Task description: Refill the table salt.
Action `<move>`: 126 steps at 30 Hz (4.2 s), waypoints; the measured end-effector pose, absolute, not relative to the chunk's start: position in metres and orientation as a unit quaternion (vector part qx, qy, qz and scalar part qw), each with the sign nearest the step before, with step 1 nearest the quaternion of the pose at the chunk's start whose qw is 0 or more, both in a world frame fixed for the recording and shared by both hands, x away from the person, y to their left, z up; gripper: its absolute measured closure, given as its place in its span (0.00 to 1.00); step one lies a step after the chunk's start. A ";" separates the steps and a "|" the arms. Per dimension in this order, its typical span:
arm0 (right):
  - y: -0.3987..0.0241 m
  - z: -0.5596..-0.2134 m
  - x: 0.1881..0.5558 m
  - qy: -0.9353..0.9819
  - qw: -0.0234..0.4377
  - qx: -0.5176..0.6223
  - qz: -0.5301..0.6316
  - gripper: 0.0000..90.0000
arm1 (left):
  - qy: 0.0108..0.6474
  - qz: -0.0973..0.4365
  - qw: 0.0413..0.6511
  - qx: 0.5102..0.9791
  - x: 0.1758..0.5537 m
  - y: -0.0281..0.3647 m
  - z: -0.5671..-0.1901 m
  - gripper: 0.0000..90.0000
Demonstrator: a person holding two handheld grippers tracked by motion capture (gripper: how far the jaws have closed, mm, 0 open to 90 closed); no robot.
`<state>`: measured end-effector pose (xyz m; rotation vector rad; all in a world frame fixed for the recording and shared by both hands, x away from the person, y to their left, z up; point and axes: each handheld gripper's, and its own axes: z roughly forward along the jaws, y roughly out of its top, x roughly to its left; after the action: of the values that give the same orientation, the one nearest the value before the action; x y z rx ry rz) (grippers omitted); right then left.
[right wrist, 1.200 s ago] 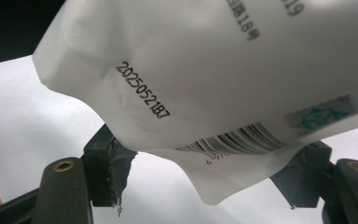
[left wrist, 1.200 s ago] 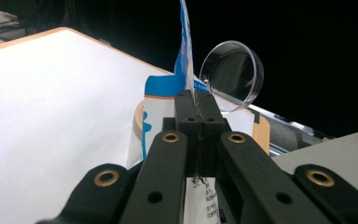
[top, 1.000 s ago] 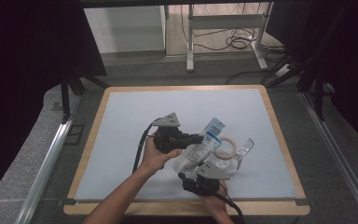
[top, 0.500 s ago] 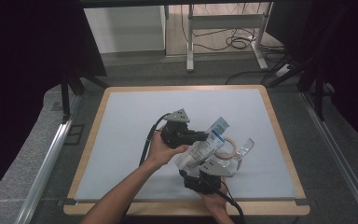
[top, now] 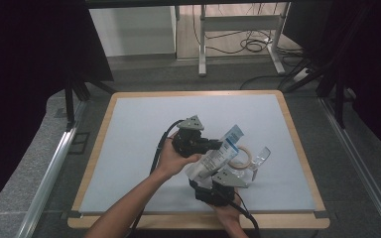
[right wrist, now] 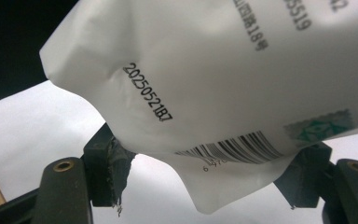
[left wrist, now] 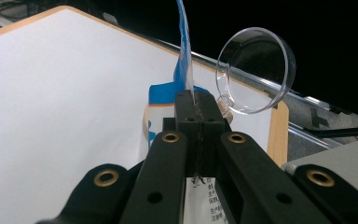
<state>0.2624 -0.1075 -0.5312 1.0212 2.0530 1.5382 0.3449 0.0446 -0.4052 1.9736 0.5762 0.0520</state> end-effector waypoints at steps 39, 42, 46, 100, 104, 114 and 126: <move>-0.107 -0.527 0.258 0.716 0.205 0.379 0.550 0.37 | 0.232 0.025 0.490 0.840 0.350 0.031 -0.401 1.00; -0.106 -0.526 0.258 0.715 0.204 0.382 0.549 0.37 | 0.230 0.028 0.485 0.843 0.350 0.031 -0.400 1.00; -0.106 -0.524 0.257 0.713 0.199 0.385 0.552 0.37 | 0.229 0.031 0.484 0.844 0.350 0.030 -0.398 1.00; -0.111 -0.510 0.260 0.687 0.153 0.414 0.577 0.41 | 0.213 0.030 0.451 0.866 0.369 0.008 -0.394 1.00; -0.110 -0.509 0.260 0.688 0.153 0.419 0.573 0.41 | 0.213 0.032 0.449 0.867 0.369 0.007 -0.394 1.00; -0.109 -0.508 0.259 0.690 0.156 0.417 0.571 0.42 | 0.211 0.034 0.442 0.871 0.369 0.006 -0.394 1.00; -0.108 -0.502 0.258 0.682 0.147 0.423 0.579 0.42 | 0.203 0.035 0.438 0.875 0.369 0.002 -0.391 1.00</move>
<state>0.2578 -0.1082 -0.5015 1.2164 1.9618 1.6664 0.3690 0.0018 -0.3913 2.1764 0.5041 0.0868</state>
